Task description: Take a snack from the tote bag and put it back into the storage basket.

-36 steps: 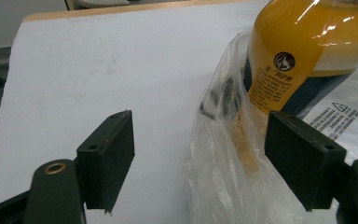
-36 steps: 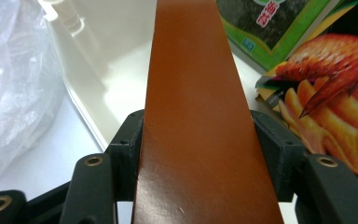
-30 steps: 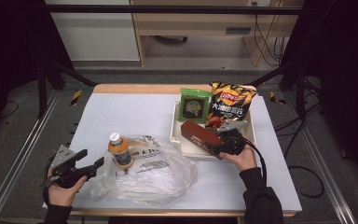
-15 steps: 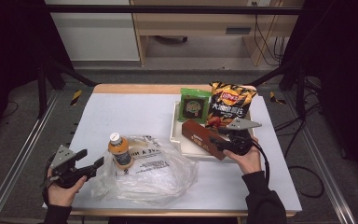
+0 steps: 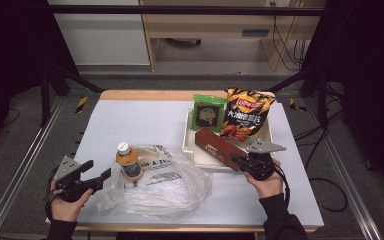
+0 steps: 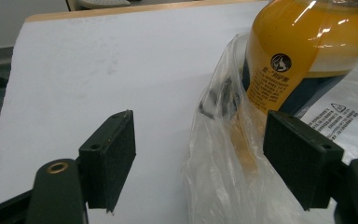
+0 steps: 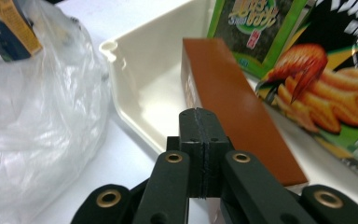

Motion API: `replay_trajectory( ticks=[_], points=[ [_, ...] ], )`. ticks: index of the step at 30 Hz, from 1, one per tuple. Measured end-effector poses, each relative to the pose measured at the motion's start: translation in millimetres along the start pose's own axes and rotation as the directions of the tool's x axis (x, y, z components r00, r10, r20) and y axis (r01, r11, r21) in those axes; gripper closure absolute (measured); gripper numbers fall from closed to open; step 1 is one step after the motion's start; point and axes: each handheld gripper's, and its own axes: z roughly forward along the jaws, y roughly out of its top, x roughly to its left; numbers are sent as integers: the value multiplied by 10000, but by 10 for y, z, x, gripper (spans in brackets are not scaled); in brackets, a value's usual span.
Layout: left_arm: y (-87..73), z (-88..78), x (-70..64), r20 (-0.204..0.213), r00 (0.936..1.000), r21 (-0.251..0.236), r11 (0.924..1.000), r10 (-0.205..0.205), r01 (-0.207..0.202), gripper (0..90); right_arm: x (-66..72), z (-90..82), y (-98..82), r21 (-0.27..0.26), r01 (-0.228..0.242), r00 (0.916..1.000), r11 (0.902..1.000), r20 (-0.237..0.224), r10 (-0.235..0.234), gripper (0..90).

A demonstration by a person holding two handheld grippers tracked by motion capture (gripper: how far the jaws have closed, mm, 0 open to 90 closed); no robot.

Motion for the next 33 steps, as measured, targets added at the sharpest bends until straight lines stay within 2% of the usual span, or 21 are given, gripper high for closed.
replay_trajectory(
  ticks=[2, 7, 14, 24, 33],
  points=[
    [2, -2, -3, -5, 10000, -28, 10000, -21, 21, 246, 24, 12, -53, 216, -34, 10000, 9998, -77, 35, 900],
    [-3, -3, -4, 5, 10000, -36, 10000, -23, 23, 247, 34, 41, -180, 609, -135, 9997, 9981, 205, 122, 900],
    [-16, 21, -15, 22, 10000, 47, 10000, 11, -11, 249, -42, 87, -271, 746, -398, 9968, 9964, 728, 344, 881],
    [-26, 30, -10, 28, 10000, 111, 9999, 4, -5, 250, -187, 160, -381, 830, -1081, 9819, 9907, 1647, 934, 866],
    [-31, 38, -12, 42, 10000, 150, 9999, 6, -6, 251, -270, 172, -422, 790, -1293, 9677, 9885, 2278, 1084, 843]
  ],
)
